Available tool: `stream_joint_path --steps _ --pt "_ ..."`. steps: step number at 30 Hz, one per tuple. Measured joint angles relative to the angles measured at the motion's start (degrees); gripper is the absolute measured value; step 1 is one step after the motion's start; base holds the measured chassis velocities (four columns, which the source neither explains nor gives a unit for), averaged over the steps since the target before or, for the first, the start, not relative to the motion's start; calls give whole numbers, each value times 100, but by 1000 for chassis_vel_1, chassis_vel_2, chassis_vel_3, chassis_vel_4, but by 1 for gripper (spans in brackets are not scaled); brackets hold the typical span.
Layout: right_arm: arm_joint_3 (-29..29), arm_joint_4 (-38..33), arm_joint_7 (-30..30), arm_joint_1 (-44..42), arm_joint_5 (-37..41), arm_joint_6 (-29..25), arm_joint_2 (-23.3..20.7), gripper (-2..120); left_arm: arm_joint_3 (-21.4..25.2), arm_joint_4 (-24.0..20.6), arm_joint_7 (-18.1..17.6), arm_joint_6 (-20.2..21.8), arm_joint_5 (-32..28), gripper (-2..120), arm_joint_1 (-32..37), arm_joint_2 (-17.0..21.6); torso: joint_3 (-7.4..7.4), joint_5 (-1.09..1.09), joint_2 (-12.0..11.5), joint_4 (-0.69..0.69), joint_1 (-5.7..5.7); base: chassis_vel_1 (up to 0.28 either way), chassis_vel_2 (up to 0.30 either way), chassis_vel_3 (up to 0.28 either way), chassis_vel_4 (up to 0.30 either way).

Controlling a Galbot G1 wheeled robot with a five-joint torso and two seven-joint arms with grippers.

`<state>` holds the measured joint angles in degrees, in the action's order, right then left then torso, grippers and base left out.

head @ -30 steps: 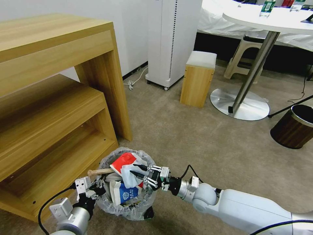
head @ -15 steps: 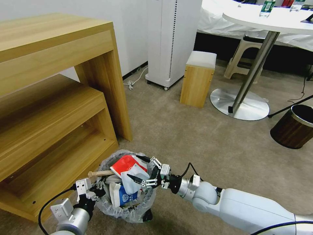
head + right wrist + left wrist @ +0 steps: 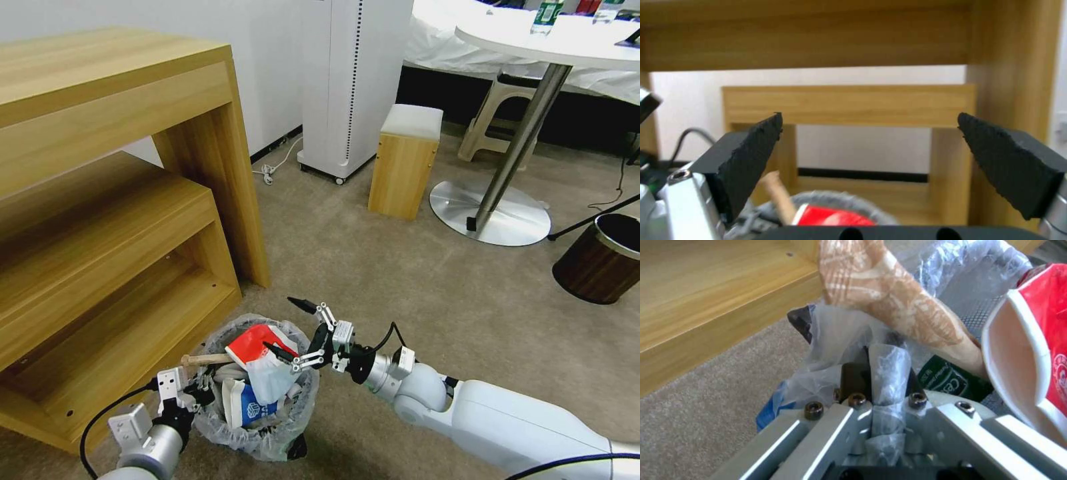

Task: Pick up the trash bin and place the garbage on the floor into it.

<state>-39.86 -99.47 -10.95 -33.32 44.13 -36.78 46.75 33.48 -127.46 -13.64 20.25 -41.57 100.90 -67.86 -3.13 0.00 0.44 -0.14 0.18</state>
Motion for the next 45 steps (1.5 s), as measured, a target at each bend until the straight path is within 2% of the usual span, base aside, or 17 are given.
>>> stream_joint_path --steps 6,8,9,11,12,15,25,34,38,45 --pt "656 -130 99 -218 2 47 -37 100 -37 172 -74 22 -183 1 -93 123 0 1 0 0 0 0 0 0 0" --pt "1175 -168 126 -376 12 83 -45 100 -77 317 -89 23 -229 1 -146 164 0 0 0 0 0 0 0 0 0" --pt "1175 -168 126 -376 12 83 -45 100 -77 317 -89 23 -229 1 -146 164 0 0 0 0 0 0 0 0 0" --pt "1722 -207 201 -538 38 115 -75 100 -101 444 -101 23 -271 1 -214 181 0 2 0 0 0 0 0 0 0" --pt "1722 -207 201 -538 38 115 -75 100 -101 444 -101 23 -271 1 -214 181 0 2 0 0 0 0 0 0 0" --pt "2253 -207 243 -636 152 136 -210 100 -91 575 -119 18 -313 1 -271 184 0 2 0 0 0 0 0 0 0" --pt "3003 -279 368 -1033 129 147 -261 100 -31 841 -185 -4 -420 1 -360 151 1 3 1 2 0 0 0 0 0" --pt "3429 -287 436 -1368 -55 131 -237 100 8 1048 -184 -16 -440 1 -445 179 1 3 1 0 -1 0 0 0 0" --pt "3565 -294 492 -1469 -141 126 -213 100 17 1083 -186 -25 -448 1 -470 216 0 2 1 1 -1 0 0 0 0" --pt "4149 -346 582 -1950 -443 134 -198 100 26 1115 -224 -37 -472 1 -574 275 -1 -2 1 -1 -1 0 0 0 0"
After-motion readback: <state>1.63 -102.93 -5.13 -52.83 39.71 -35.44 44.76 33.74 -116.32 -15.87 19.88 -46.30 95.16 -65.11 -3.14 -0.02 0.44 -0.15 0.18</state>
